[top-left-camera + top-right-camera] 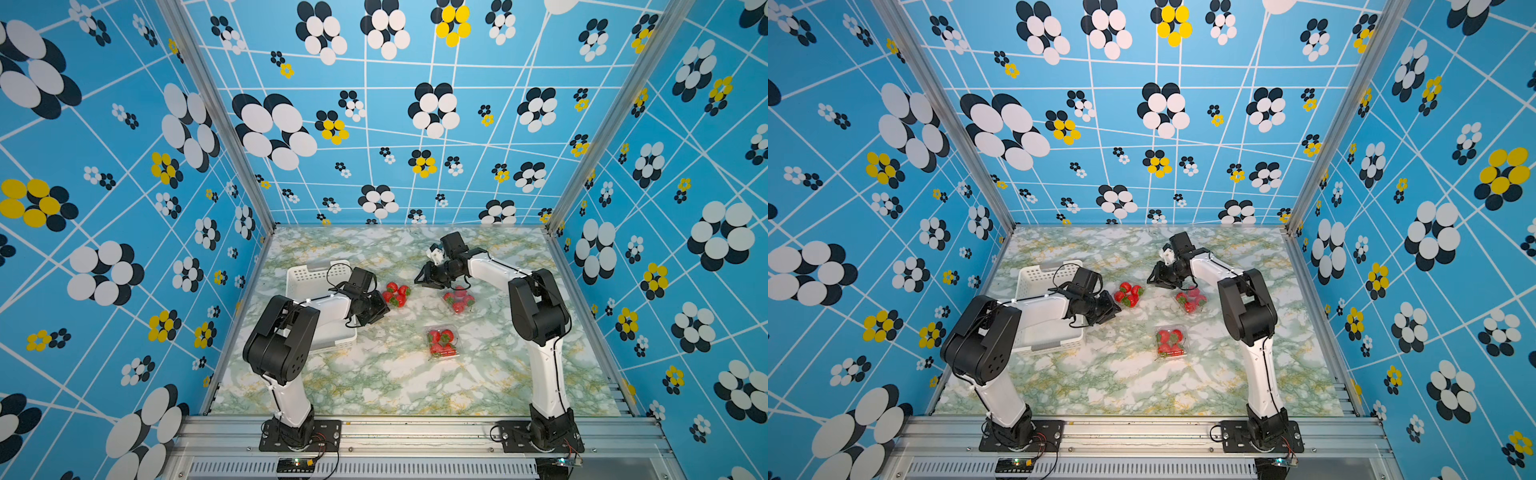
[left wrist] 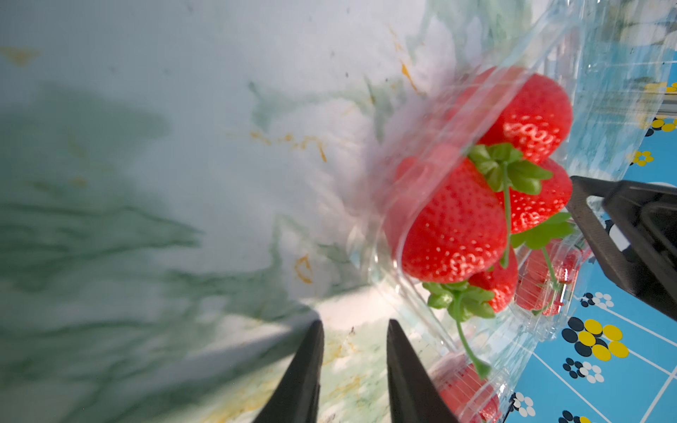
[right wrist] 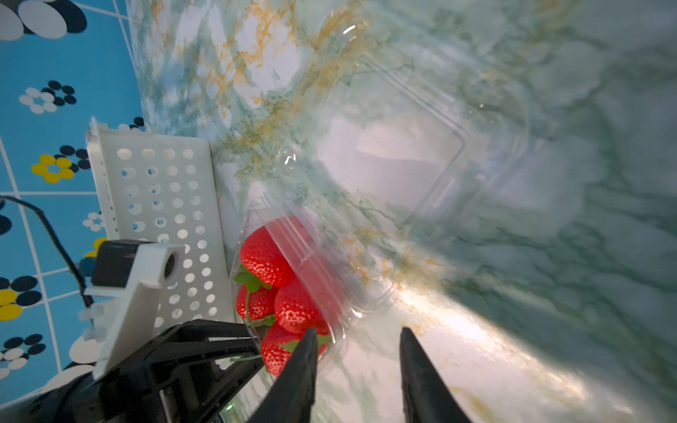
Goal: Pack strawberries into containers
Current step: Adjust the packing box at the center of the board.
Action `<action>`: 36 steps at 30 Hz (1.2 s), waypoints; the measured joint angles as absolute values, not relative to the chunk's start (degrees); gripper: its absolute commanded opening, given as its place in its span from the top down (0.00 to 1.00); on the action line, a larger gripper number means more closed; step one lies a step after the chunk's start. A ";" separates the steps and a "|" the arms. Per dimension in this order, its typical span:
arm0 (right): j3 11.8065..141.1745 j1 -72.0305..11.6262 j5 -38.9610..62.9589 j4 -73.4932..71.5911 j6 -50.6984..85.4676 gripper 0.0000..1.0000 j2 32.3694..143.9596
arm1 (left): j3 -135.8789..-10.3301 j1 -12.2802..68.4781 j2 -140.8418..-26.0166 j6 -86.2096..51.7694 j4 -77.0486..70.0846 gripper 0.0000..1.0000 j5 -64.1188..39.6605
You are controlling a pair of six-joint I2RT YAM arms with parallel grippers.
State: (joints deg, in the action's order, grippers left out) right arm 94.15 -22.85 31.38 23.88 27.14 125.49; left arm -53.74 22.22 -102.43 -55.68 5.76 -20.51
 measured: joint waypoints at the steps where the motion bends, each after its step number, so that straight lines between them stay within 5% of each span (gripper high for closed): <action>1: 94.15 -22.85 30.94 24.18 26.55 0.51 124.81 | -53.65 22.17 -102.43 -55.68 5.65 0.68 -20.58; 8: 99.22 -21.47 29.39 29.82 21.41 0.48 123.59 | -52.10 21.52 -101.69 -55.90 3.73 0.68 -20.60; 24: 142.58 -14.83 33.36 48.99 8.54 0.46 152.81 | -53.34 20.84 -102.65 -57.04 3.70 0.68 -20.58; 36: 143.96 -14.96 38.83 50.68 8.58 0.45 153.97 | -55.66 20.58 -104.66 -57.45 3.68 0.69 -20.60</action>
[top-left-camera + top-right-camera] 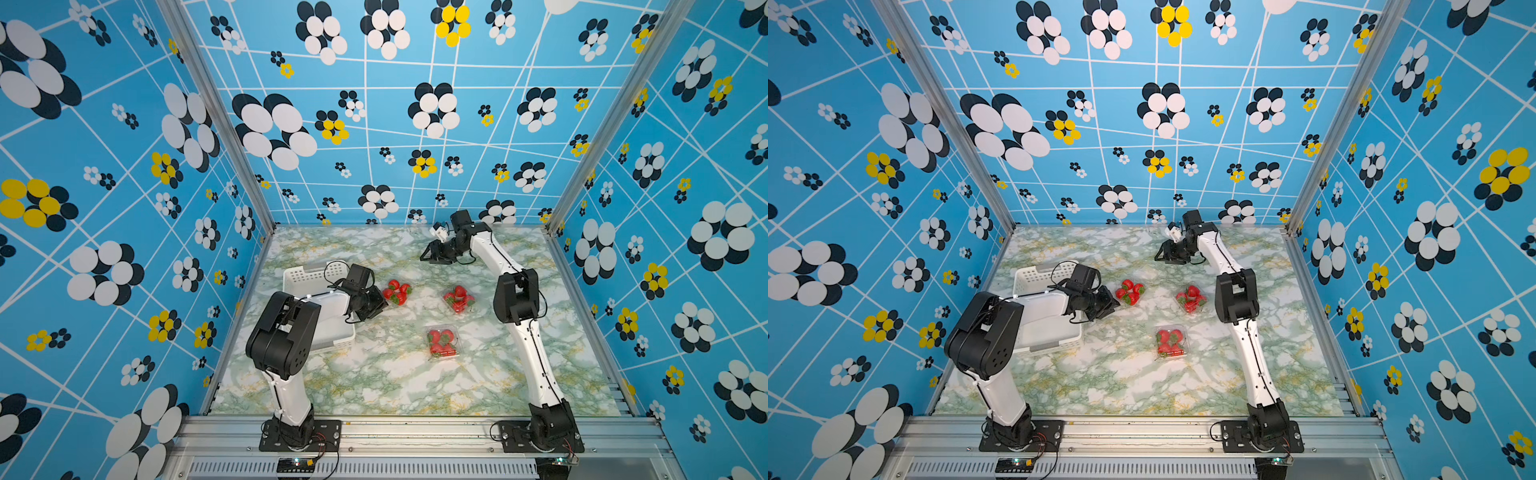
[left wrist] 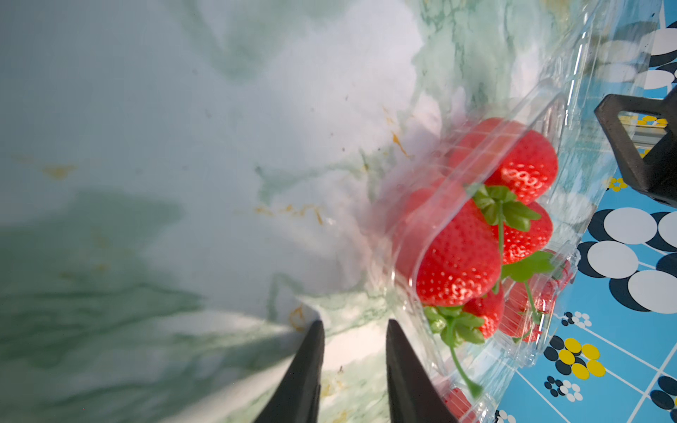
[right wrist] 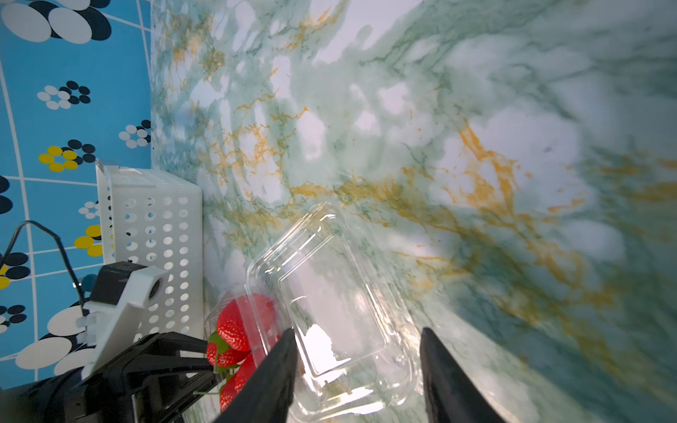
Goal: Pack strawberries into containers
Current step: Adjust the packing box at the center of the board.
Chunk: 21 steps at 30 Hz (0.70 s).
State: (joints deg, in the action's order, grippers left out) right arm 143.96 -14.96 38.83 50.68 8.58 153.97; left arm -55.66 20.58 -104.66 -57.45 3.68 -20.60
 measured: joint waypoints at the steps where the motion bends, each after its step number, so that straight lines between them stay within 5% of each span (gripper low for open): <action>1: 143.94 -14.98 39.18 50.68 8.56 0.45 153.97 | -55.90 20.51 -104.84 -57.45 3.84 0.69 -20.62; 21: 137.67 -15.44 41.71 49.50 6.15 0.46 151.89 | -57.93 20.12 -106.48 -57.19 3.90 0.69 -21.23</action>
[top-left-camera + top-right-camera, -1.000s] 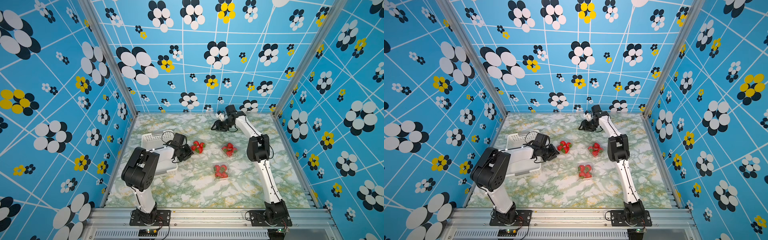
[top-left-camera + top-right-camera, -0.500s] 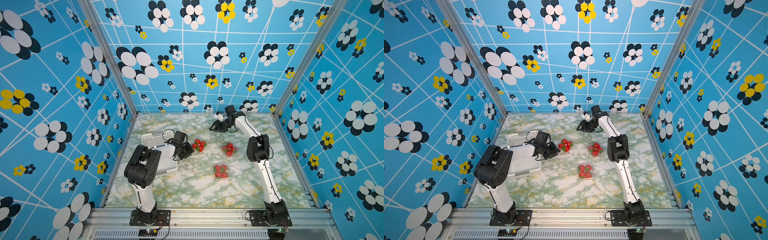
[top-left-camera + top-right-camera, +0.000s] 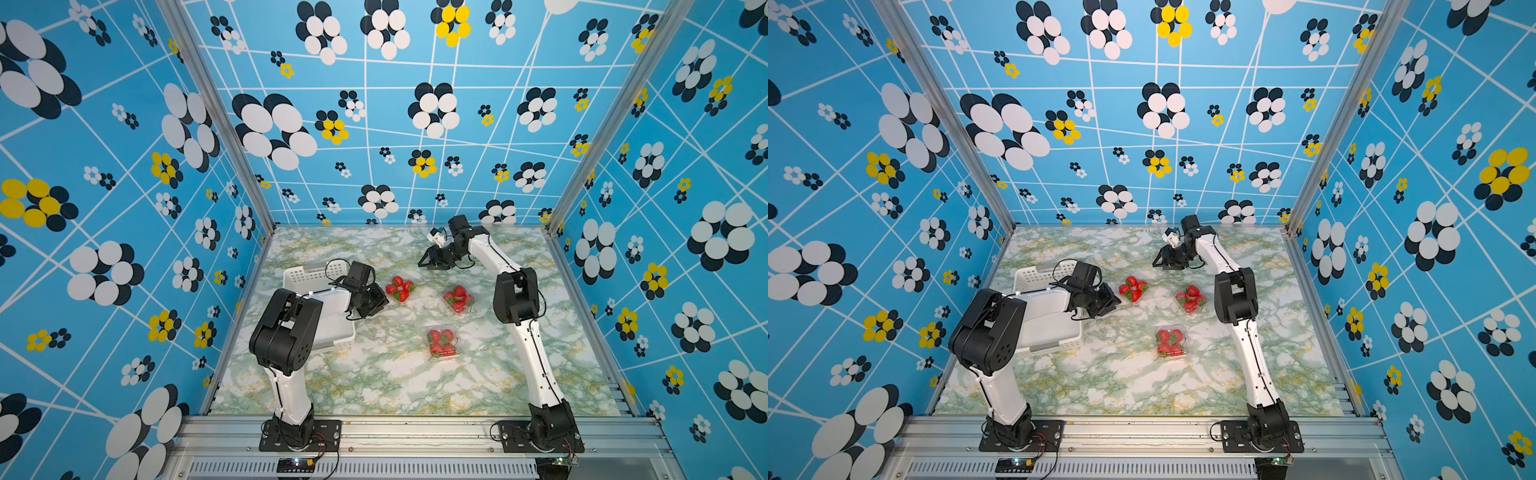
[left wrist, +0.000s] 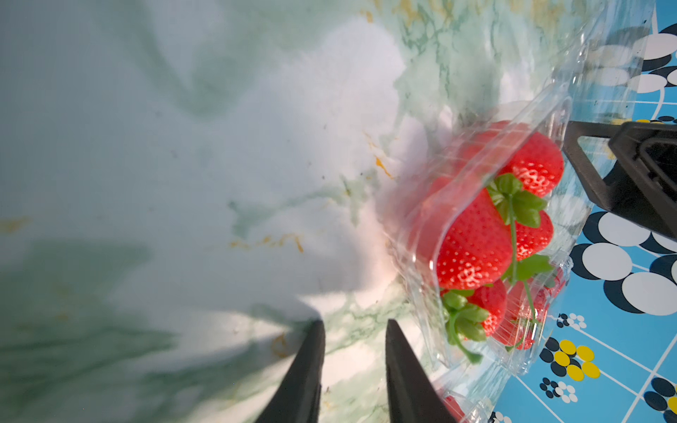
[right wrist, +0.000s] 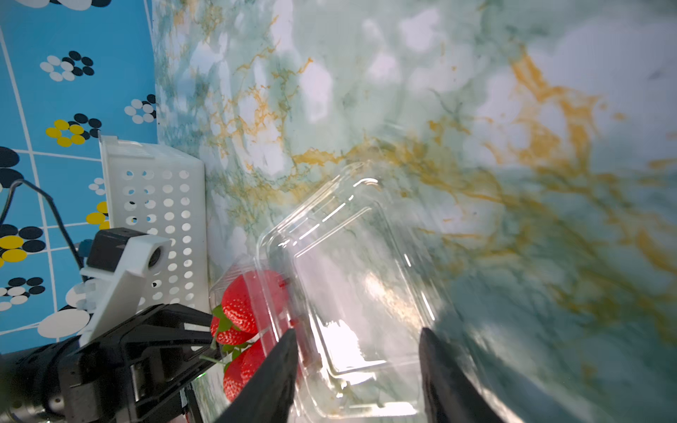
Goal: Pack strawberries into containers
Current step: Adjust the packing box at the center of the board.
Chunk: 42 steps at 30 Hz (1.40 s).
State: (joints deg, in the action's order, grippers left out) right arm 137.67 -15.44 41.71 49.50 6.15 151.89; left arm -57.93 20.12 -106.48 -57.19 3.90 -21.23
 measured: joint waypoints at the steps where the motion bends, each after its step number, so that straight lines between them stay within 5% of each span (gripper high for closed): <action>1: 136.44 -15.44 42.09 49.10 5.69 0.46 150.95 | -57.93 20.10 -106.52 -57.19 3.90 0.69 -21.30; 42: 142.08 -13.78 42.48 42.52 12.75 0.46 156.29 | -60.80 19.90 -107.31 -55.94 8.62 0.68 -20.82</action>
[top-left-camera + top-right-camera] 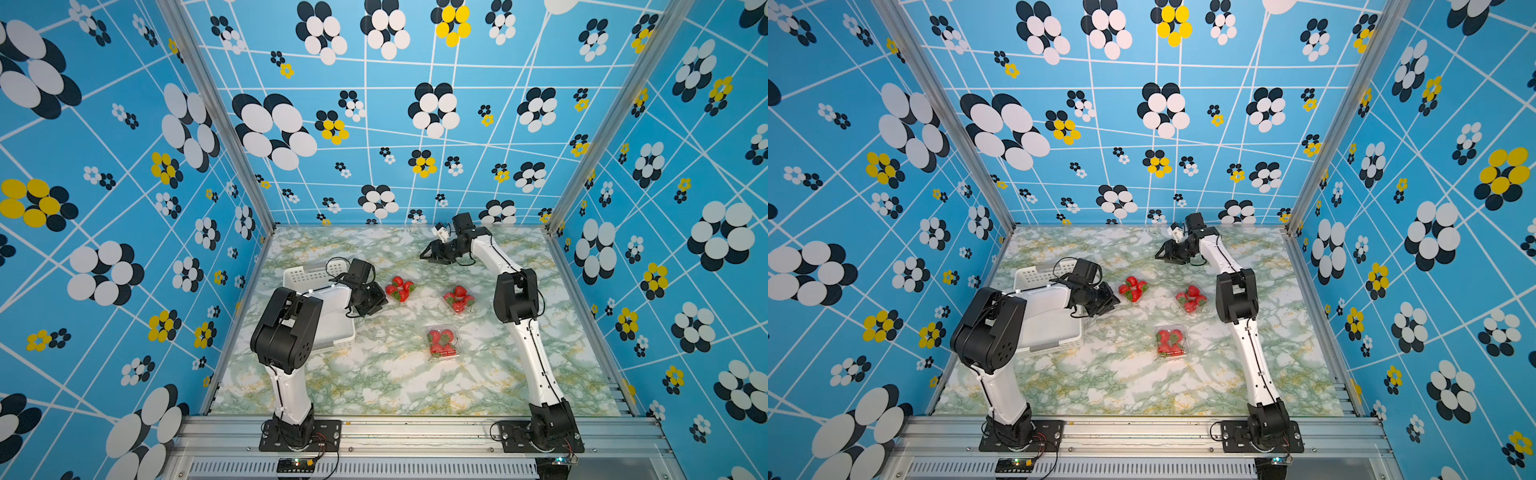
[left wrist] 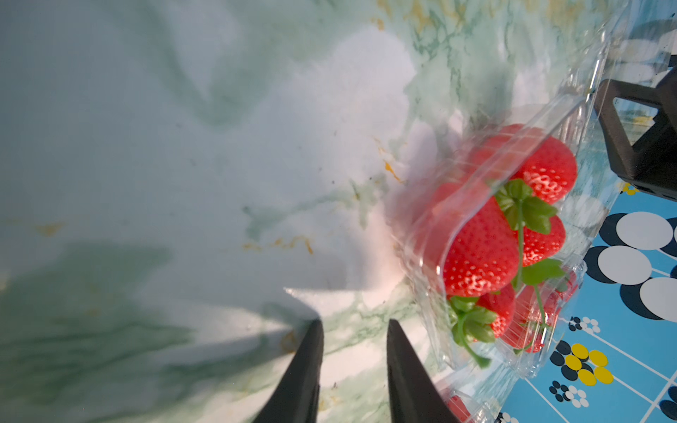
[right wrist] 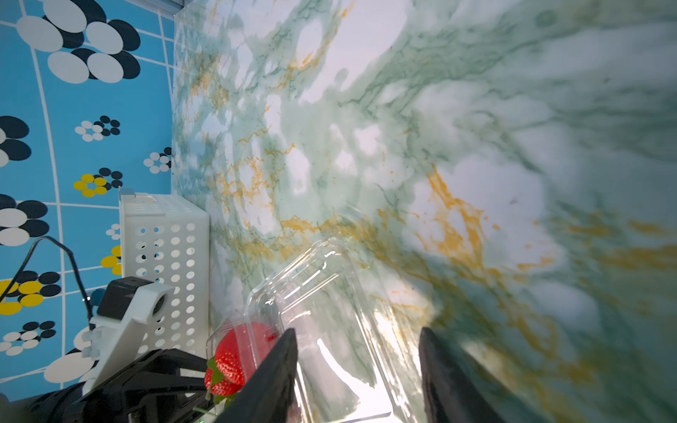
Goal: Pack strawberries into containers
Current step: Close the packing box at the center of the board.
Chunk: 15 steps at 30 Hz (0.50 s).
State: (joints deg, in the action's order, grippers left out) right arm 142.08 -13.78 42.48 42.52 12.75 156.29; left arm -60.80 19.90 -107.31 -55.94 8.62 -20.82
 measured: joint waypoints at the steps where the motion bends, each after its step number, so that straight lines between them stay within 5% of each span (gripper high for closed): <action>1: 141.82 -13.78 42.98 42.50 12.67 0.46 156.24 | -60.95 19.90 -107.37 -55.92 8.84 0.68 -20.84; 15: 134.06 -13.85 49.06 41.45 11.16 0.48 152.86 | -63.16 19.88 -108.73 -55.42 10.55 0.68 -20.84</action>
